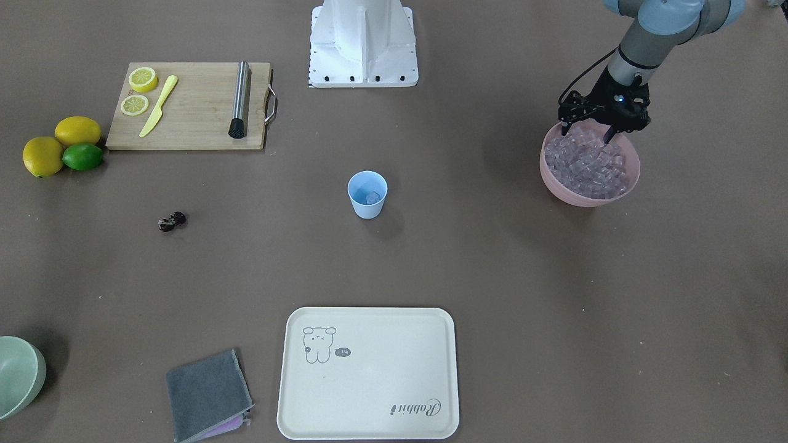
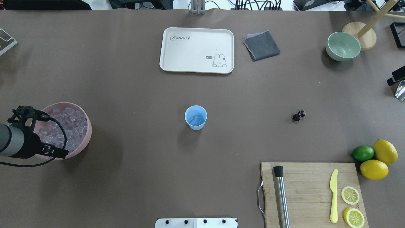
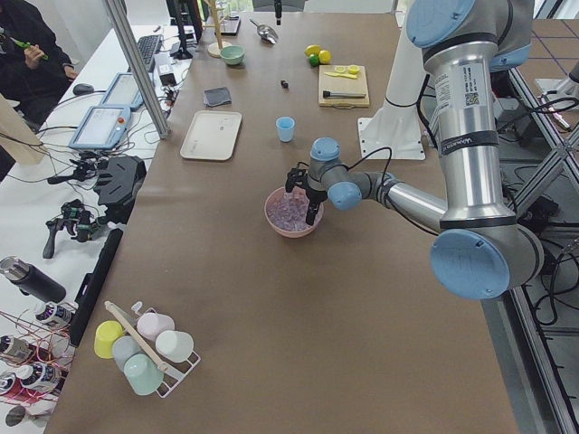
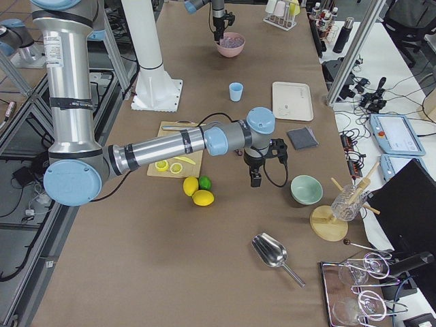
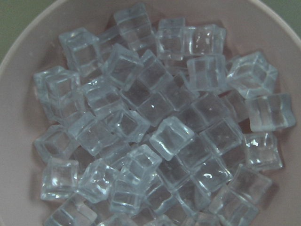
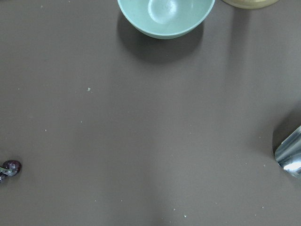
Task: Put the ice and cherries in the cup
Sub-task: 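Lower the left gripper into the bowl and grasp another ice cube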
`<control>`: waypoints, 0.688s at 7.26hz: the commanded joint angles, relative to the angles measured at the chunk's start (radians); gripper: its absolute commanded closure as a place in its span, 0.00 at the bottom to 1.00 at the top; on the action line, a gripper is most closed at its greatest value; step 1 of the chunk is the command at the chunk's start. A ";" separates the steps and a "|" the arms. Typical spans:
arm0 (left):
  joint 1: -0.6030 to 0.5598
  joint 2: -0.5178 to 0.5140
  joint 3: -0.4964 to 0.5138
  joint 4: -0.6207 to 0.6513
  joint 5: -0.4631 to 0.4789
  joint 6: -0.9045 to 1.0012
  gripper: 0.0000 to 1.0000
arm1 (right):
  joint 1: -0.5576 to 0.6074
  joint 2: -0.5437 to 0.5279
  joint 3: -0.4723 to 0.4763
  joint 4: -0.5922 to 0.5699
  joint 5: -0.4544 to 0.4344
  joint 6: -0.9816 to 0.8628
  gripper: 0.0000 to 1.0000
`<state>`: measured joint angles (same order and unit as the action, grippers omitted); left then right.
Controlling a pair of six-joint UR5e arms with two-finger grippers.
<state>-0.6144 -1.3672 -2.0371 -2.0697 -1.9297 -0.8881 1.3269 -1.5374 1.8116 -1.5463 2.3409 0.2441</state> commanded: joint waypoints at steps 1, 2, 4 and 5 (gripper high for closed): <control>0.001 -0.001 -0.005 -0.001 0.000 0.001 0.50 | 0.000 0.005 0.000 0.000 0.000 0.003 0.00; 0.001 -0.001 -0.005 -0.001 0.000 0.001 0.59 | 0.000 0.005 0.000 0.000 0.000 0.004 0.00; -0.001 -0.001 -0.005 -0.001 0.000 0.001 0.64 | 0.000 0.005 0.000 0.000 0.000 0.009 0.00; -0.001 0.000 -0.008 -0.001 0.000 0.001 0.67 | 0.000 0.005 0.002 0.000 0.000 0.009 0.00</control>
<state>-0.6143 -1.3680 -2.0422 -2.0708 -1.9298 -0.8867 1.3269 -1.5325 1.8120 -1.5462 2.3409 0.2518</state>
